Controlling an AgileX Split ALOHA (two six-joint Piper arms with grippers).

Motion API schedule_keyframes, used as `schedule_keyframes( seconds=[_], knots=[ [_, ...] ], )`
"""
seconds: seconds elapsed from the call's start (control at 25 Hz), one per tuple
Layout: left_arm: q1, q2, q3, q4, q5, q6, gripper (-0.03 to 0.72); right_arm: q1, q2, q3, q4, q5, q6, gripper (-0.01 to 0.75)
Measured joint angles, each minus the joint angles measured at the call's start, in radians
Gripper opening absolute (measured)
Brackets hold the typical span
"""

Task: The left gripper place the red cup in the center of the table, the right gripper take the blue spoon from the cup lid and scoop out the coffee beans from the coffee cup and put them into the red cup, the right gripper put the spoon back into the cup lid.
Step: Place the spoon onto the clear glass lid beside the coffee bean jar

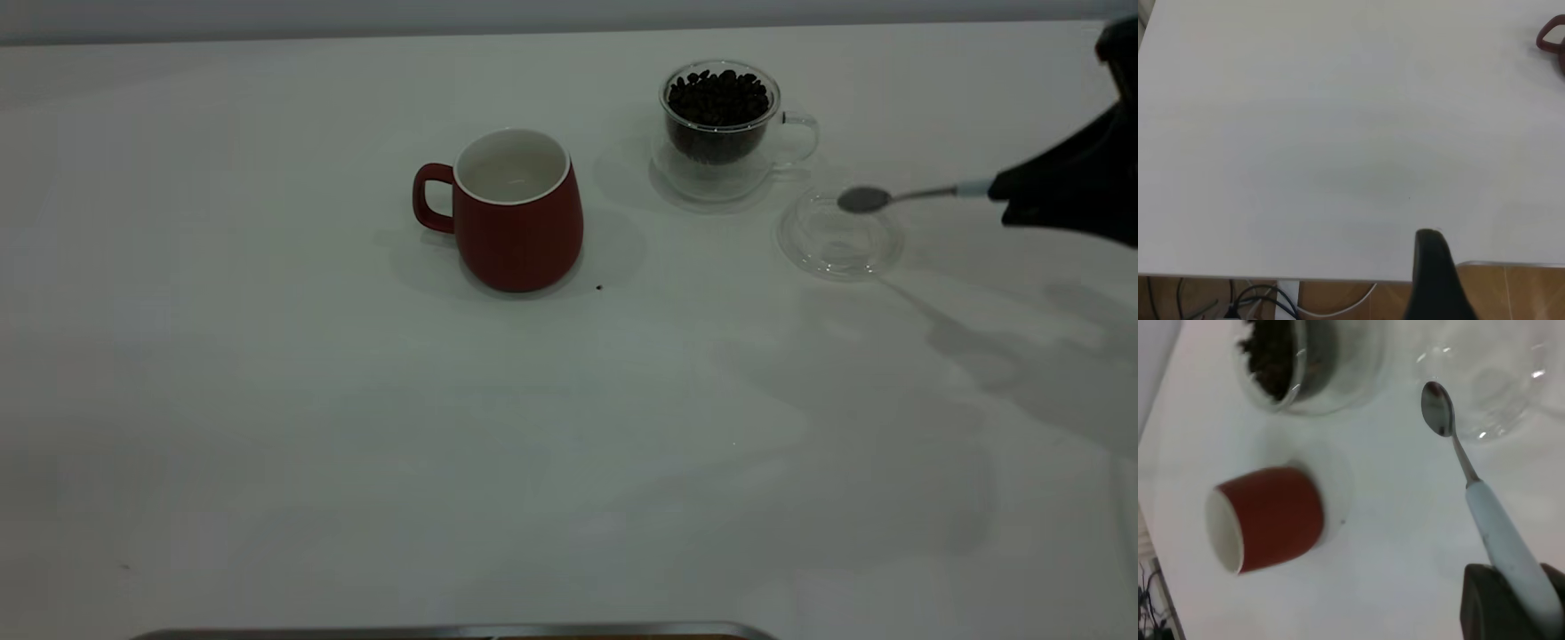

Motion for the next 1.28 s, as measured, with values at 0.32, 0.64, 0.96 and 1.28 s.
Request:
schedule_keyframes(
  seconds=[0.32, 0.64, 0.96, 1.28],
  knots=[
    [0.000, 0.000, 0.000, 0.000, 0.000, -0.001, 0.538, -0.027, 0.118, -0.070, 0.008, 0.003, 0.000, 0.117],
    [0.000, 0.000, 0.000, 0.000, 0.000, -0.001, 0.538, -0.017, 0.226, -0.170, 0.008, 0.064, 0.024, 0.117],
    [0.000, 0.000, 0.000, 0.000, 0.000, -0.001, 0.538, 0.039, 0.300, -0.241, 0.008, 0.119, 0.049, 0.117],
    [0.000, 0.000, 0.000, 0.000, 0.000, 0.000, 0.538, 0.042, 0.319, -0.248, 0.008, 0.128, 0.049, 0.117]
  ],
)
